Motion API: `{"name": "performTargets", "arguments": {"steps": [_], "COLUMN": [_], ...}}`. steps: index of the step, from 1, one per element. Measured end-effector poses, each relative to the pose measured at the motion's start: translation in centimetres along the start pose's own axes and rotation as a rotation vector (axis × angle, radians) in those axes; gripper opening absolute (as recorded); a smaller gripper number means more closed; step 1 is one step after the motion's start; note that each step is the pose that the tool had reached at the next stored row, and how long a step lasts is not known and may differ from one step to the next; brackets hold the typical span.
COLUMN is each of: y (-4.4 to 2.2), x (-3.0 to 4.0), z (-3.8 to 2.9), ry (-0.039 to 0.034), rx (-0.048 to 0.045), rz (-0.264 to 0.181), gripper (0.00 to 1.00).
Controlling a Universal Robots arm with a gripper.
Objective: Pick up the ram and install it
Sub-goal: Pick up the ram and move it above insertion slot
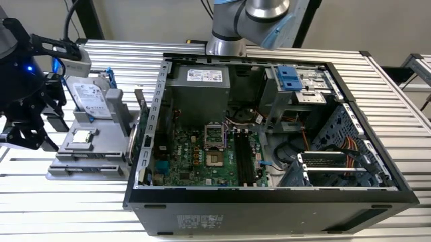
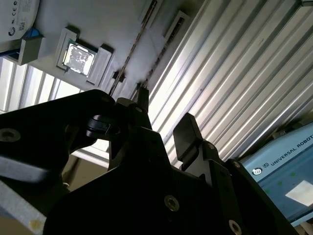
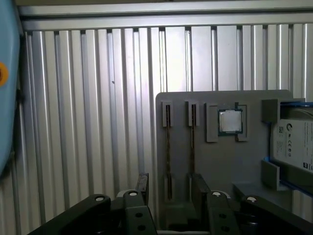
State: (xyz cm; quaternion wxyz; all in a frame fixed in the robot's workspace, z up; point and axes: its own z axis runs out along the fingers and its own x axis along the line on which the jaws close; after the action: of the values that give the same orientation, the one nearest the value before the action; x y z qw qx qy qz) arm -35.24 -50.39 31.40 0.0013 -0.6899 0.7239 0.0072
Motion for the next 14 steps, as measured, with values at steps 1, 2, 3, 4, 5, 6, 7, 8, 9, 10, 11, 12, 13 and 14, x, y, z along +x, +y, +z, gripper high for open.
{"name": "performTargets", "arguments": {"steps": [1,2,3,4,5,6,7,8,9,10,11,12,13,14], "y": [0.0,0.0,0.0,0.0,0.0,0.0,0.0,0.0,0.0,0.0,-0.01,-0.01,-0.01,-0.01], "x": [0.0,0.0,0.0,0.0,0.0,0.0,0.0,0.0,0.0,0.0,0.0,0.0,0.0,0.0], "z": [0.05,0.09,0.14,0.19,0.23,0.28,0.32,0.36,0.41,0.46,0.51,0.55,0.59,0.64], "ry": [0.0,0.0,0.0,-0.0001,-0.0001,-0.0001,0.0,0.0,0.0,-0.0001,0.0,0.0,0.0,0.0], "rx": [0.0,0.0001,0.0,0.0001,0.0001,0.0001,0.0,0.0,0.0,0.0001,0.0001,0.0,0.0,0.0], "rz": [0.0,0.0,0.0,0.0,0.0,0.0,0.0,0.0,0.0,0.0,0.0,0.0,0.0,0.0], "gripper": [1.0,1.0,1.0,1.0,1.0,1.0,1.0,1.0,1.0,1.0,1.0,1.0,1.0,1.0]}}
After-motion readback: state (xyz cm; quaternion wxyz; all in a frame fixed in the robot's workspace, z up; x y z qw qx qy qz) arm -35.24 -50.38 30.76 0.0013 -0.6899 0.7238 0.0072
